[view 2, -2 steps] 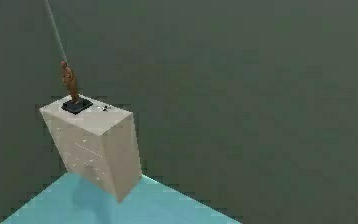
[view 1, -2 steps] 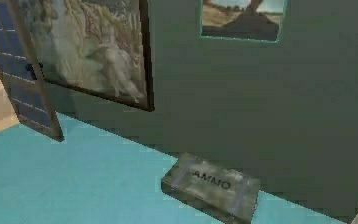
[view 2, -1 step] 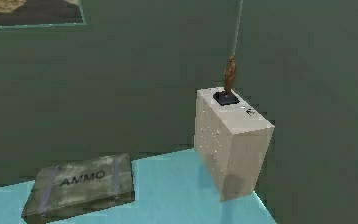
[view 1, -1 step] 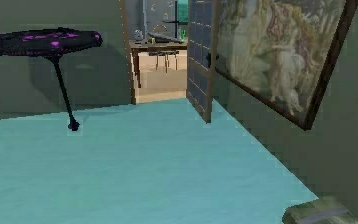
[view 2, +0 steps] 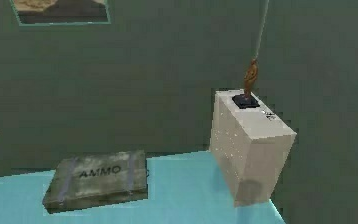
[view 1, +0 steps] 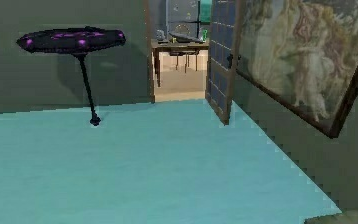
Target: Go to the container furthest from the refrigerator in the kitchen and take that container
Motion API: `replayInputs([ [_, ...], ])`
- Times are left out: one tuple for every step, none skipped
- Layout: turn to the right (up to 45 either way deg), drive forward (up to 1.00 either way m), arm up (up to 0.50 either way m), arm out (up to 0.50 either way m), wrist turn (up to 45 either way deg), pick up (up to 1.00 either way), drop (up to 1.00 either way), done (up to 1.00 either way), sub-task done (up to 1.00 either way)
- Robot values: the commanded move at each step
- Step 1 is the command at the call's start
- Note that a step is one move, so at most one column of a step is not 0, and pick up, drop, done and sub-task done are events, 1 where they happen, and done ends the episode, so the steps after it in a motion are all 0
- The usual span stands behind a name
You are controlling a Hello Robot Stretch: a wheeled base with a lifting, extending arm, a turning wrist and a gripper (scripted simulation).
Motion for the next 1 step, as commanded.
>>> replayInputs([
  [0.0, 1.0, 0.0, 0.0, 0.0, 0.0, 0.0, 0.0, 0.0],
])
